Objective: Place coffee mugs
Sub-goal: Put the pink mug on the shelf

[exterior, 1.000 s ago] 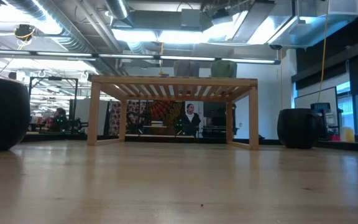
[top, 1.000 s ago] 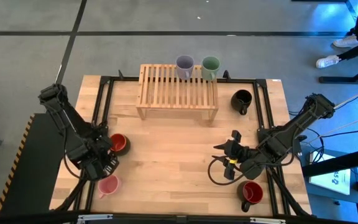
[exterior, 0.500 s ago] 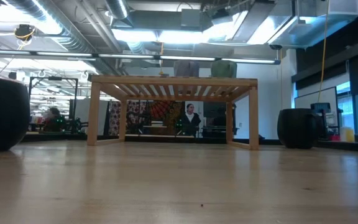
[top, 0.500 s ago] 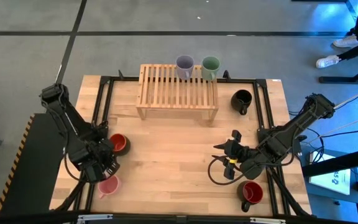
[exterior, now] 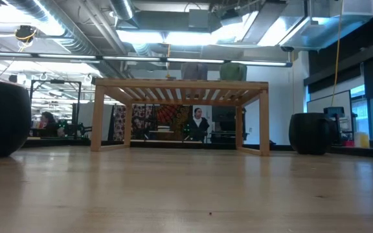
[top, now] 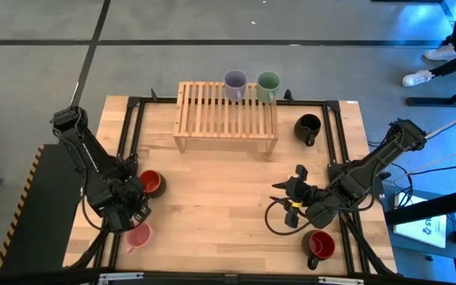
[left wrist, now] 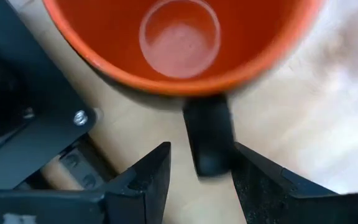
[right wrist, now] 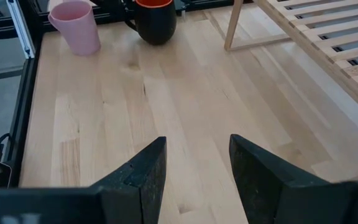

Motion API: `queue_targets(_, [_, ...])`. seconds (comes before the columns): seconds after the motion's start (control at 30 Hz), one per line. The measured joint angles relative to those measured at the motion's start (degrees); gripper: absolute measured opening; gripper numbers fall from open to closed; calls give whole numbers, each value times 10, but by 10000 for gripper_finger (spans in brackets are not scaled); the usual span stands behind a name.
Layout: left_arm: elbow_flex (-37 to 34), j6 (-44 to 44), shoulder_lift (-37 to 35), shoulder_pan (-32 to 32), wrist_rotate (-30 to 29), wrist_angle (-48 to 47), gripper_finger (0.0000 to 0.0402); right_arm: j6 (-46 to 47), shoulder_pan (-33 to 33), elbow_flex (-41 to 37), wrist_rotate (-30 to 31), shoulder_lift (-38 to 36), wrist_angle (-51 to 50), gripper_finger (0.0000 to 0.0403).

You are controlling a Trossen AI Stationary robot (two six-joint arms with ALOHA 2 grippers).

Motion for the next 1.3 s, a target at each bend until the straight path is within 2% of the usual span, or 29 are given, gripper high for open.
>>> queue_targets(0.07, [39, 30, -10, 0, 12, -40, 158, -1, 0, 0, 0, 0, 0, 161])
queue_targets(0.17, [110, 73, -27, 0, -12, -86, 158, -2, 0, 0, 0, 0, 0, 161])
queue_targets(0.23, [150, 110, -37, 0, -16, -62, 158, -4, 0, 0, 0, 0, 0, 161])
queue_targets(0.3, [167, 137, -34, -6, 8, -14, 158, -7, 0, 0, 0, 0, 0, 161])
queue_targets(0.47, [169, 125, 7, -45, 116, 107, 158, -10, 0, 0, -1, 0, 0, 161])
queue_targets(0.6, [169, 107, 65, -64, 168, 159, 158, -11, 0, 0, 0, 0, 0, 161])
queue_targets(0.93, [169, 56, 181, -107, 168, 199, 158, -19, 0, 0, 14, 0, -14, 161])
queue_targets(1.17, [169, -1, 198, -111, 142, 159, 158, -19, 1, 0, 15, 0, -15, 161])
queue_targets(1.3, [169, -1, 199, -111, 140, 156, 158, -19, 1, 0, 14, 0, -14, 161])
